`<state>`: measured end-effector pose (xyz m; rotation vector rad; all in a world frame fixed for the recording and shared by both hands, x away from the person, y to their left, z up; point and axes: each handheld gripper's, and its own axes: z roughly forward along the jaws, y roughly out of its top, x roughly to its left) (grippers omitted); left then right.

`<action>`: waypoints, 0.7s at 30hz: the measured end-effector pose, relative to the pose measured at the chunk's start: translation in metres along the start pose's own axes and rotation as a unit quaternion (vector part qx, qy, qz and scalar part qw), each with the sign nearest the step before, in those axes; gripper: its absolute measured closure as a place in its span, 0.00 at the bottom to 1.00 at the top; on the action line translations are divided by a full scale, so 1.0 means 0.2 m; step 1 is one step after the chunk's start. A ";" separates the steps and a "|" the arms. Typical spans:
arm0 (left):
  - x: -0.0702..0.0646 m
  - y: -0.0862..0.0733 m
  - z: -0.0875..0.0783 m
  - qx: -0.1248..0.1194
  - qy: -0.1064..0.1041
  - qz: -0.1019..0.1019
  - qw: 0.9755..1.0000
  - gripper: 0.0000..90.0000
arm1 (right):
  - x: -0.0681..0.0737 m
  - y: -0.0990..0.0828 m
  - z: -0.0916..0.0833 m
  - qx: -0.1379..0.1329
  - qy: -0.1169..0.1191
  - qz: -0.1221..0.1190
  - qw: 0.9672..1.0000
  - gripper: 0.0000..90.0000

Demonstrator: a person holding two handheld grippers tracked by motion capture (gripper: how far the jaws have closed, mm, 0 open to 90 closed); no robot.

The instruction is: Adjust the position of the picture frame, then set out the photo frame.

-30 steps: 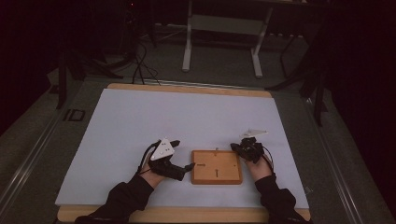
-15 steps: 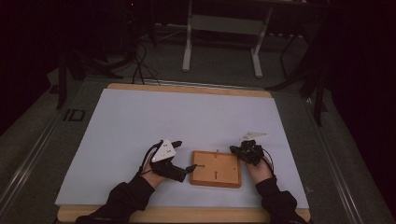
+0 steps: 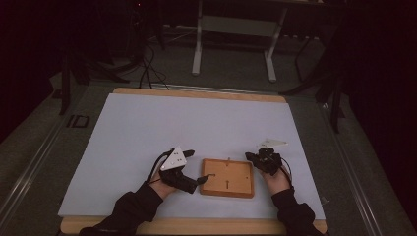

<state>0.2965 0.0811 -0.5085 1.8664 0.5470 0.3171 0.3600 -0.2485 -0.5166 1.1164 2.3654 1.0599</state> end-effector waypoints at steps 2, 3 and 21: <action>0.00 0.00 0.00 0.000 0.000 0.001 1.000 0.01 | 0.00 -0.02 -0.01 -0.001 -0.001 0.002 1.000 1.00; 0.00 0.00 0.00 0.002 0.001 0.001 1.000 0.01 | 0.00 -0.02 -0.02 -0.001 -0.005 0.000 1.000 1.00; -0.01 0.04 0.07 0.040 -0.061 0.005 0.997 0.01 | 0.05 -0.05 -0.23 -0.073 -0.003 0.021 0.997 0.55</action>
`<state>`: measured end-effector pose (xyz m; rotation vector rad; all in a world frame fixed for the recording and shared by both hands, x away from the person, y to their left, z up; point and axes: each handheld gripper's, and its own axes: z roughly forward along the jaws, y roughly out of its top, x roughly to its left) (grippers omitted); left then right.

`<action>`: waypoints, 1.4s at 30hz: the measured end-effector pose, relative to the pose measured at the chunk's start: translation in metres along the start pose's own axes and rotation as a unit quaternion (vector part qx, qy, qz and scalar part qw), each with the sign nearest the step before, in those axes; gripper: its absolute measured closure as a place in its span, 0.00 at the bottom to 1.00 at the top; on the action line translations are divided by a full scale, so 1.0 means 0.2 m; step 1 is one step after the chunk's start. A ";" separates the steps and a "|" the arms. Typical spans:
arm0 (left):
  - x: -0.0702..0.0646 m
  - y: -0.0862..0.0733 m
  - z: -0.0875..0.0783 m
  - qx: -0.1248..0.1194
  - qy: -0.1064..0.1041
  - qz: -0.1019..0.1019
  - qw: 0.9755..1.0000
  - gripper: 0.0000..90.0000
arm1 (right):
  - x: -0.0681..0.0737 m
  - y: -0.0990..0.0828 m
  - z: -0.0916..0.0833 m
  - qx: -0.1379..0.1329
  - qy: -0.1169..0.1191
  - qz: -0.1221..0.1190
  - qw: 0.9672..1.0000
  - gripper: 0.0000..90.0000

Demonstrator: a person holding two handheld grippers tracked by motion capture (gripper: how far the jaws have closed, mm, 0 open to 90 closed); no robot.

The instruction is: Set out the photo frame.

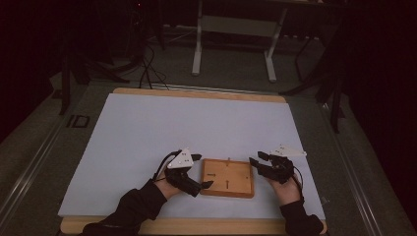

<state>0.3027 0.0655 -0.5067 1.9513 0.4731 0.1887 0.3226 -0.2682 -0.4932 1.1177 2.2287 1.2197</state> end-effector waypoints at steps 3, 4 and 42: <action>0.02 0.02 0.03 0.001 -0.002 -0.001 1.000 0.02 | 0.03 -0.01 -0.02 -0.009 -0.001 0.000 1.000 0.45; 0.03 0.03 0.04 0.000 -0.004 0.000 1.000 0.02 | 0.03 -0.01 -0.03 -0.013 0.003 0.003 1.000 0.43; 0.14 0.14 0.45 0.070 -0.007 0.008 0.998 0.75 | 0.11 -0.07 -0.19 -0.070 -0.007 -0.044 0.997 0.21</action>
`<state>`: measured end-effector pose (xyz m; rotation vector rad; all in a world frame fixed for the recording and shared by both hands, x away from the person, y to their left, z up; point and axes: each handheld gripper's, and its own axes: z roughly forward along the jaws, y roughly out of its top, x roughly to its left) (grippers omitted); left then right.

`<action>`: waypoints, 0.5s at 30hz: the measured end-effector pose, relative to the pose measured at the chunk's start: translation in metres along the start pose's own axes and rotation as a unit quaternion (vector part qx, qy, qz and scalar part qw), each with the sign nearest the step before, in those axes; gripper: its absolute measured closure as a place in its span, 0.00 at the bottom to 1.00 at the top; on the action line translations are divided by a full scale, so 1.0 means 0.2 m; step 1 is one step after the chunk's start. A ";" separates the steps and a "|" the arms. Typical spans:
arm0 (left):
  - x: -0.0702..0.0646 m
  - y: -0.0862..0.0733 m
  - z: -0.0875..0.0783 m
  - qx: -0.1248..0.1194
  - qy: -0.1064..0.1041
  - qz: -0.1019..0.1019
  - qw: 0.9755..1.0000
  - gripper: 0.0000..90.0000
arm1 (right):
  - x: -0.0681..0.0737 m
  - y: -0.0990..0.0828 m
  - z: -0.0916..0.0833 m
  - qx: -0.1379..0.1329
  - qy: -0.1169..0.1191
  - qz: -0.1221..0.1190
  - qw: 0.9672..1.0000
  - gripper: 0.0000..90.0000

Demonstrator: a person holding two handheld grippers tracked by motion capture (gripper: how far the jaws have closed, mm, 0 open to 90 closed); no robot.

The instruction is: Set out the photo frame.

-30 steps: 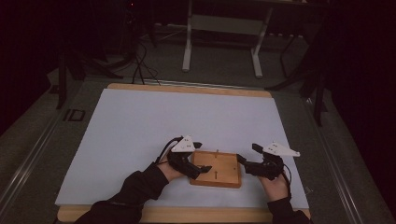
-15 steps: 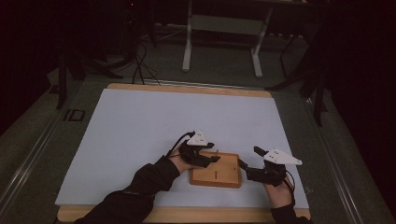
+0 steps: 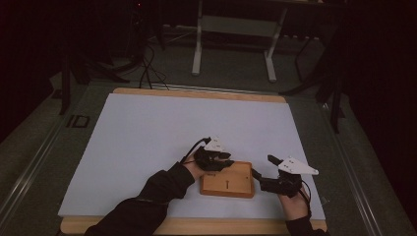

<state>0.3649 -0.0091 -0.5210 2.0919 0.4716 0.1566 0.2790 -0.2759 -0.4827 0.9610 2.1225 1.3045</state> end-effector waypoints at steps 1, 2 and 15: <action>-0.01 0.00 0.00 0.001 0.000 -0.001 1.000 0.75 | 0.00 0.00 0.00 0.002 0.001 0.000 1.000 0.21; -0.01 0.01 0.00 0.002 0.004 0.000 1.000 0.76 | 0.00 0.00 0.00 0.002 0.002 0.001 1.000 0.21; -0.01 0.04 0.01 0.030 0.003 0.006 1.000 0.93 | 0.01 0.00 0.00 0.013 0.023 -0.010 1.000 0.20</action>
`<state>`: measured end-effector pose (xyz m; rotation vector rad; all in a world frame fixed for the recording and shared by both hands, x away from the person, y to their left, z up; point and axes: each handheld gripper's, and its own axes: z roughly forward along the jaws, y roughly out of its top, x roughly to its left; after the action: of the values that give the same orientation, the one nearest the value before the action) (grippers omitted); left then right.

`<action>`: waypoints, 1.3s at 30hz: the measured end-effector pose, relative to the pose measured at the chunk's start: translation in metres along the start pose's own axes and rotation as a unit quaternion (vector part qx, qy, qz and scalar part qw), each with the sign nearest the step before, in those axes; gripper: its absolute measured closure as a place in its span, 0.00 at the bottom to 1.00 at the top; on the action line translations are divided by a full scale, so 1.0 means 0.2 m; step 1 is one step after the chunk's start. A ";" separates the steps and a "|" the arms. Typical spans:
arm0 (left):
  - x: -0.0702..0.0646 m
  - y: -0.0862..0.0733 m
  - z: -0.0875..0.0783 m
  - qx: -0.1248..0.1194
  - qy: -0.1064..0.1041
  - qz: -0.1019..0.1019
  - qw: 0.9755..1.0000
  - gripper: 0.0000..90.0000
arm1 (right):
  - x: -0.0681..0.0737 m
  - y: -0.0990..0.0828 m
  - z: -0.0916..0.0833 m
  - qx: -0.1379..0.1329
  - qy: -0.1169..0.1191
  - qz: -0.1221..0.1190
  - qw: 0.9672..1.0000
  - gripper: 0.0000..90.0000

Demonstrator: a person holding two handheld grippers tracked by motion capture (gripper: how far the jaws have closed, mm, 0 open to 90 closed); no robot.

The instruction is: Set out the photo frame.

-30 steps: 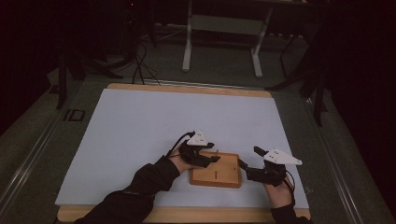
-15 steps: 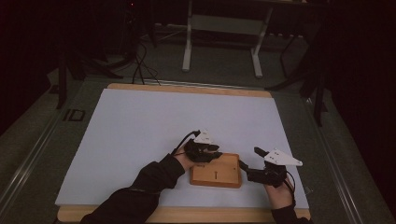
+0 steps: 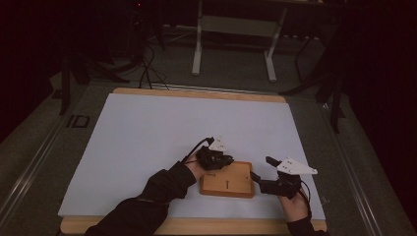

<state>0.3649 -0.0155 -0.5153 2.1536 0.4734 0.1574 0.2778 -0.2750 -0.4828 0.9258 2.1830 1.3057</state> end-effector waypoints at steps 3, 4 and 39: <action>0.02 0.01 0.00 0.005 -0.012 -0.011 1.000 0.93 | 0.01 0.00 0.00 0.005 0.014 -0.008 1.000 0.15; 0.03 0.01 0.00 0.005 -0.016 -0.016 1.000 0.93 | 0.01 0.00 0.00 0.009 0.020 -0.008 1.000 0.15; 0.17 0.03 0.02 0.029 -0.117 -0.052 0.991 0.94 | 0.24 -0.08 -0.07 0.090 0.044 -0.206 0.974 0.26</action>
<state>0.3994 -0.0079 -0.5151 2.1636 0.4572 -0.1672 0.2312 -0.2537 -0.4913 0.4425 2.4241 0.9791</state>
